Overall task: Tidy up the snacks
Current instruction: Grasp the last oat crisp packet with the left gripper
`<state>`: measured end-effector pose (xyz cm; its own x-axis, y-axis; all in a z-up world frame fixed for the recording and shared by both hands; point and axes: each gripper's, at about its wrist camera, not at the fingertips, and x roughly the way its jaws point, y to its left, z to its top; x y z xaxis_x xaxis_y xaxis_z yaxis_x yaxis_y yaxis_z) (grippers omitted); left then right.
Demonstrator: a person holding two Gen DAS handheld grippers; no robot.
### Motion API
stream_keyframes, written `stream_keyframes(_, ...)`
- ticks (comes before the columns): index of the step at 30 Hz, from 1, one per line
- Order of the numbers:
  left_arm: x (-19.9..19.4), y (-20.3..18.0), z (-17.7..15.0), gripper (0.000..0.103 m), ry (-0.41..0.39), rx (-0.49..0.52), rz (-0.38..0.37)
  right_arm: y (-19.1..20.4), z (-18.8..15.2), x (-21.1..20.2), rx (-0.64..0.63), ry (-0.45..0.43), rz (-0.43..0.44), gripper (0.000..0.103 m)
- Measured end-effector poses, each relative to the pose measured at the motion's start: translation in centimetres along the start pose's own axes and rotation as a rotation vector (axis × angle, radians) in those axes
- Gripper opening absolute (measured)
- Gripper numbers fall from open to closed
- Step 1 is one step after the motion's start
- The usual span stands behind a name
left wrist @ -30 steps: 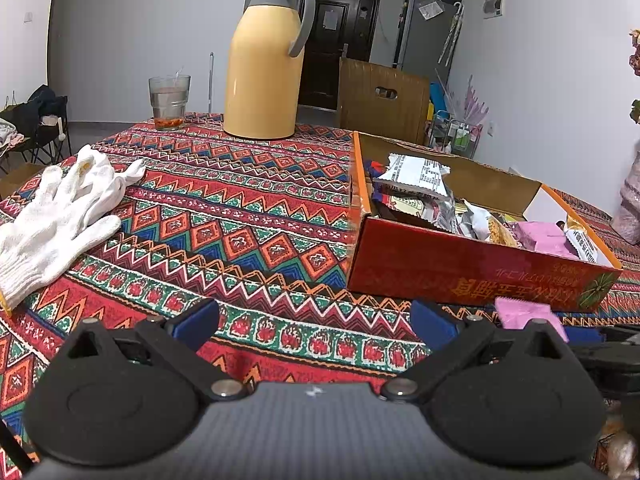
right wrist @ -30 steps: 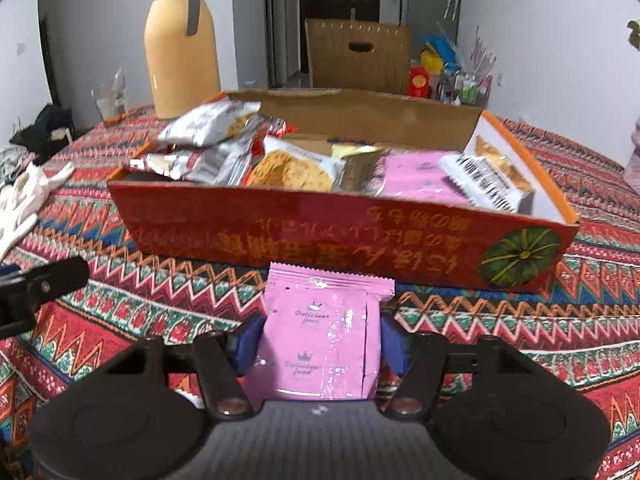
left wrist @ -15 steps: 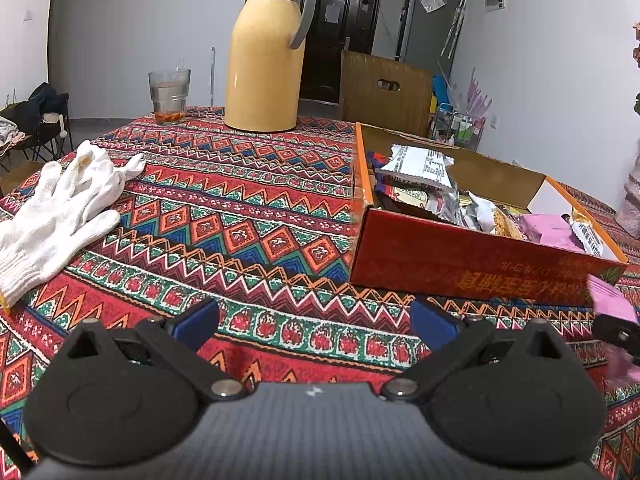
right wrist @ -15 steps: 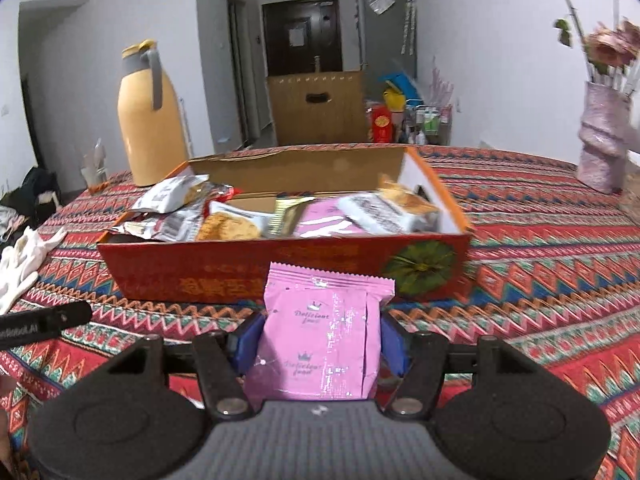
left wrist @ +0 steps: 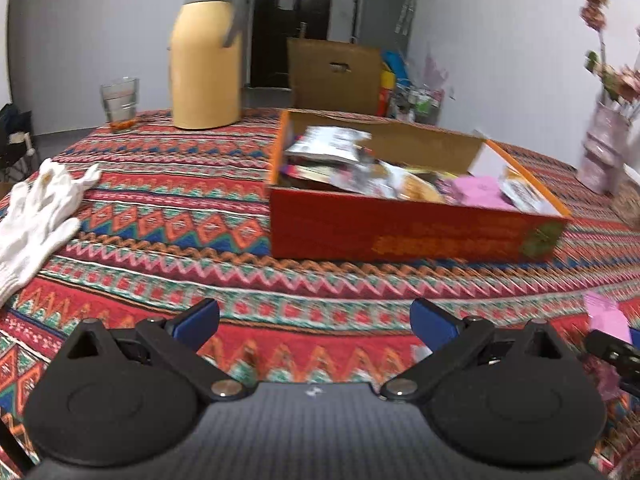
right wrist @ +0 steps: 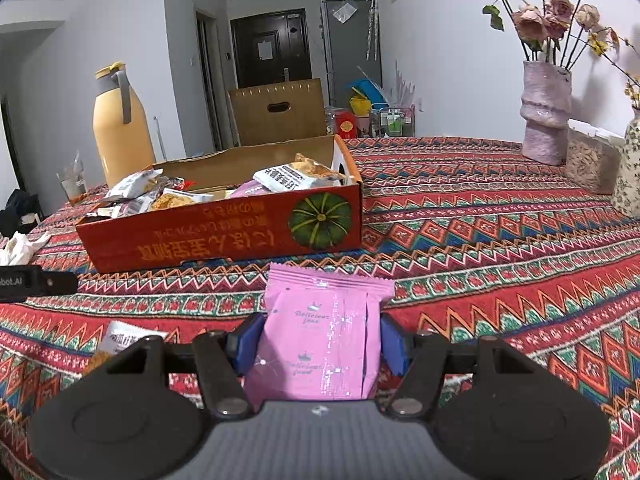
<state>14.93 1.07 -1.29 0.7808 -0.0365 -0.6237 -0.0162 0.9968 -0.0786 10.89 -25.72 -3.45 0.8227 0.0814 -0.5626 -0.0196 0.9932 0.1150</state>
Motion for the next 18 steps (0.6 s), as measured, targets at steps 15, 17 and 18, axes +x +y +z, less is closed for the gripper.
stream_keyframes(15, -0.1, -6.7, -3.3, 0.103, 0.094, 0.101, -0.022, -1.9, -1.8, -1.3, 0.031, -0.026, 0.034, 0.061)
stream_keyframes(17, 0.0, -7.3, -3.7, 0.103, 0.102, 0.109, -0.018, -2.2, -1.8, -1.4, 0.035, -0.029, 0.038, 0.061)
stream_keyframes(18, 0.1, -7.5, -3.9, 0.103, 0.104, 0.114, -0.013, -2.3, -1.9, -1.5, 0.038, -0.031, 0.039, 0.061)
